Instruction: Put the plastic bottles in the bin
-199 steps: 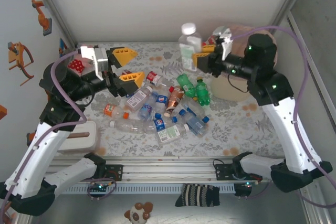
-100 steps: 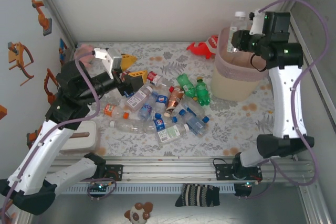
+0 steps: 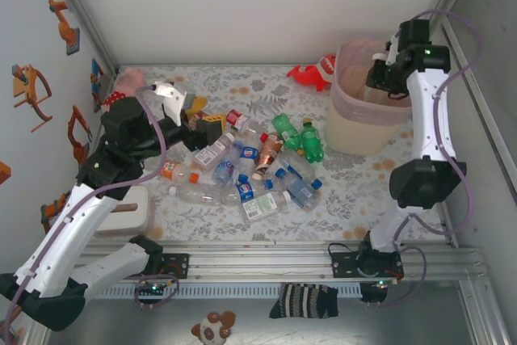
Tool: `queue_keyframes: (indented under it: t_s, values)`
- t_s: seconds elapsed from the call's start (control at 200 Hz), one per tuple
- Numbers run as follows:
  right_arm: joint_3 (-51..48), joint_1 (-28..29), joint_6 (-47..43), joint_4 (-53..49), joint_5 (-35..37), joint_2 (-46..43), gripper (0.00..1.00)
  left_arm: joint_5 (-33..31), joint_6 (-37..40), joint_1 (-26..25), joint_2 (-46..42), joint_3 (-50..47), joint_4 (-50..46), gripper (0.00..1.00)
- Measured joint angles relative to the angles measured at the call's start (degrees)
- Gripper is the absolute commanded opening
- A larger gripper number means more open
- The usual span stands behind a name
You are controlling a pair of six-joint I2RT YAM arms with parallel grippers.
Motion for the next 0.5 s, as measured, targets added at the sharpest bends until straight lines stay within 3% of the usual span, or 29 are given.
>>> queue_keyframes:
  t_s: [0.501]
  values:
    - [-2.14, 0.00, -0.33, 0.39, -8.00, 16.11, 0.38, -4.28, -4.00, 0.00, -0.61, -1.36, -1.55, 0.71]
